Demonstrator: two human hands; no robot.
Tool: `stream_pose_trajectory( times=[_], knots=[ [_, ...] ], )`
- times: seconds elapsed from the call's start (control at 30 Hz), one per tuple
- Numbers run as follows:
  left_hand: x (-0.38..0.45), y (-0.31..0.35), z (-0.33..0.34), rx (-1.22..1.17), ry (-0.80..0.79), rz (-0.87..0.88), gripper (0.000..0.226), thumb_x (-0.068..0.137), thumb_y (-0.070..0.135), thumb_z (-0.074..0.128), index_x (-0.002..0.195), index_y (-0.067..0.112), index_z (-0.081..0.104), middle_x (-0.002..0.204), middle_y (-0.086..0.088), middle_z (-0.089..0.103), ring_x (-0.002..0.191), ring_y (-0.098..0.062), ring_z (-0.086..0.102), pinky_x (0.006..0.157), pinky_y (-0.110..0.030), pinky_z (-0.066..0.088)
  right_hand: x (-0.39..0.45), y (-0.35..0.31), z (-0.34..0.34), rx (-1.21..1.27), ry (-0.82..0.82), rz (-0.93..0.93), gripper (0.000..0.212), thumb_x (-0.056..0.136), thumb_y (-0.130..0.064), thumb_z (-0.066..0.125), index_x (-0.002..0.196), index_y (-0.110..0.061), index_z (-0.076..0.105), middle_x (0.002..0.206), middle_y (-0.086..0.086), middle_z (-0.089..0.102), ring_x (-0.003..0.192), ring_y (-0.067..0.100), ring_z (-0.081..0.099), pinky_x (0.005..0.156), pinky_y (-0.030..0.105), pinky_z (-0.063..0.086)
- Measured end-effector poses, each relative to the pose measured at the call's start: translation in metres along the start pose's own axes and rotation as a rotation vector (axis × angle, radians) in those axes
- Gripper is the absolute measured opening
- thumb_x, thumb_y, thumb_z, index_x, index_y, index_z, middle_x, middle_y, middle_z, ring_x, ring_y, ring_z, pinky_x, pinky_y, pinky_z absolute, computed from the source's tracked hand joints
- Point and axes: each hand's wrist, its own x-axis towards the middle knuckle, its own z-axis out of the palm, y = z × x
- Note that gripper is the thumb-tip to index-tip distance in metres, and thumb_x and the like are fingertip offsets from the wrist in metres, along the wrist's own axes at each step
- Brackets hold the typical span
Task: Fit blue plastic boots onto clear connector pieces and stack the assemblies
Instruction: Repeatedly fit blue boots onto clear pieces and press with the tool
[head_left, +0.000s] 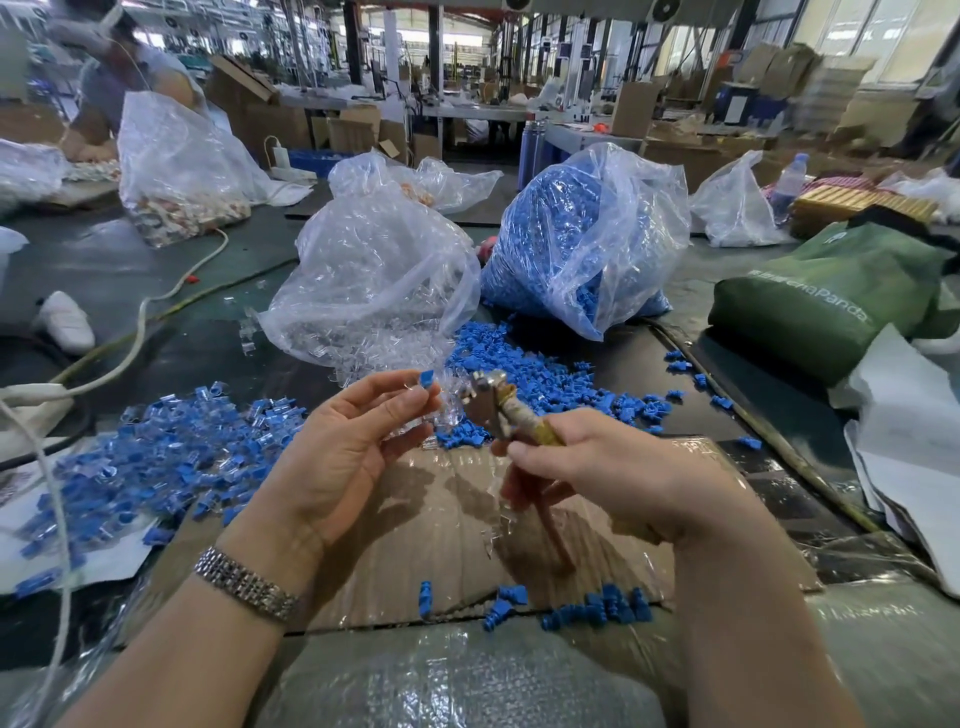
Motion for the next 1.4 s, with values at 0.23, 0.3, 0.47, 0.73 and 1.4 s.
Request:
stream_pose_trajectory(
  times=[0.23, 0.3, 0.47, 0.73, 1.4],
  knots=[
    [0.0, -0.001, 0.001, 0.065, -0.016, 0.039, 0.022, 0.069, 0.012, 0.08, 0.091, 0.016, 0.082, 0.104, -0.01, 0.077, 0.096, -0.02, 0.074, 0.077, -0.027, 0.06, 0.001, -0.011, 0.015, -0.054, -0.048, -0.109, 0.033, 0.106, -0.025, 0.053, 0.099, 0.003, 0.069, 0.088, 0.007, 0.076, 0.082, 0.013, 0.068, 0.089, 0.038, 0.054],
    [0.001, -0.002, 0.001, 0.083, -0.023, 0.044, 0.02, 0.074, 0.009, 0.076, 0.092, 0.015, 0.081, 0.105, -0.011, 0.076, 0.098, -0.022, 0.073, 0.083, -0.031, 0.061, 0.002, -0.012, 0.016, -0.066, -0.045, -0.12, 0.033, 0.106, -0.026, 0.053, 0.1, 0.003, 0.068, 0.088, 0.006, 0.076, 0.083, 0.013, 0.069, 0.09, 0.04, 0.055],
    [0.001, -0.003, 0.001, 0.135, -0.025, 0.069, 0.017, 0.078, 0.006, 0.073, 0.09, 0.015, 0.08, 0.104, -0.013, 0.076, 0.099, -0.024, 0.073, 0.083, -0.03, 0.061, 0.005, -0.009, 0.017, -0.065, -0.063, -0.106, 0.029, 0.106, -0.028, 0.053, 0.095, -0.005, 0.066, 0.088, 0.006, 0.076, 0.085, 0.02, 0.071, 0.093, 0.046, 0.053],
    [-0.002, -0.005, 0.003, 0.274, 0.022, 0.143, 0.029, 0.067, 0.024, 0.083, 0.095, 0.017, 0.081, 0.105, -0.015, 0.076, 0.099, -0.026, 0.072, 0.088, -0.033, 0.06, 0.008, -0.006, 0.023, -0.036, -0.039, -0.119, 0.022, 0.108, -0.024, 0.047, 0.088, -0.015, 0.049, 0.079, 0.009, 0.058, 0.059, 0.016, 0.058, 0.059, 0.027, 0.051],
    [-0.002, 0.013, -0.029, 1.583, 0.834, 0.318, 0.011, 0.085, 0.01, 0.064, 0.081, 0.02, 0.068, 0.098, -0.004, 0.043, 0.107, -0.036, 0.045, 0.095, -0.051, 0.032, 0.025, 0.034, -0.011, -0.543, 0.511, 0.319, 0.026, 0.094, -0.039, 0.059, 0.102, -0.015, 0.053, 0.11, 0.01, 0.056, 0.1, 0.029, 0.057, 0.086, 0.045, 0.052]
  ],
)
